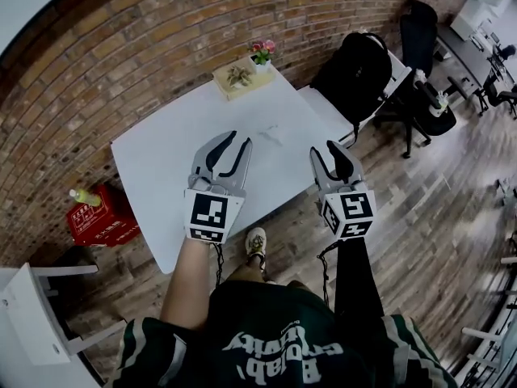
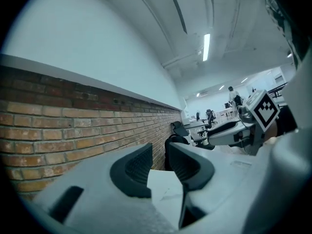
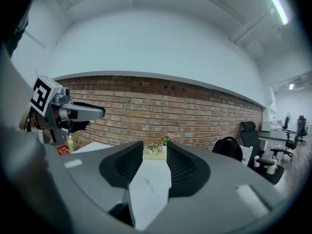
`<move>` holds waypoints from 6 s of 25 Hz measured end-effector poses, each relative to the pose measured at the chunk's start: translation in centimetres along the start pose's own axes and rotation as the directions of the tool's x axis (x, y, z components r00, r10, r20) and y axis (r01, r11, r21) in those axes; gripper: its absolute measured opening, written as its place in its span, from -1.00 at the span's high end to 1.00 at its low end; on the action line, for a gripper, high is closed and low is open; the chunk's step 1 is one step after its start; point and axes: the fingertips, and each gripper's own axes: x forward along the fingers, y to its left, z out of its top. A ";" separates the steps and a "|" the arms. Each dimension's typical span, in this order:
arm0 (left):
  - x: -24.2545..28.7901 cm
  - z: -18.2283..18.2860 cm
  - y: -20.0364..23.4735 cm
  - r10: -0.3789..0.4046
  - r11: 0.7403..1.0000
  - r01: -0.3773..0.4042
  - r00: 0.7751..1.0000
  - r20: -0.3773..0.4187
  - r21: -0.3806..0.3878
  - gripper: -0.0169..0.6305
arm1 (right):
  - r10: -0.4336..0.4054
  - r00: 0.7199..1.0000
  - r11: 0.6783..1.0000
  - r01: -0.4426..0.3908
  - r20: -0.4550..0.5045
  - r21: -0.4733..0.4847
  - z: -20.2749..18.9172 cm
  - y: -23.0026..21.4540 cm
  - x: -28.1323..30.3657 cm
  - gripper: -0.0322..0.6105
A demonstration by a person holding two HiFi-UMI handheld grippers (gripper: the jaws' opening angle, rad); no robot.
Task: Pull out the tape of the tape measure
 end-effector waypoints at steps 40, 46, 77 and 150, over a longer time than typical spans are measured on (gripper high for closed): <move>18.2 -9.1 5.0 -0.172 0.983 0.162 0.979 -0.110 -0.091 0.58 | 0.084 0.975 0.996 -0.074 -0.206 0.059 -7.6 -5.3 20.3 0.24; 18.4 -11.8 4.9 -0.166 0.980 0.146 0.975 -0.150 -0.133 0.58 | 0.143 0.934 0.989 -0.129 -0.327 0.066 -13.2 -3.4 21.9 0.22; 17.6 -14.7 6.6 -0.170 0.978 0.138 0.963 -0.208 -0.159 0.58 | 0.250 0.802 0.968 -0.210 -0.543 0.136 -25.0 0.2 22.3 0.43; 12.5 -18.4 7.3 -0.148 0.946 -0.010 0.873 -0.464 -0.323 0.83 | 0.273 0.710 0.962 -0.201 -0.649 0.185 -10.7 3.4 18.6 0.43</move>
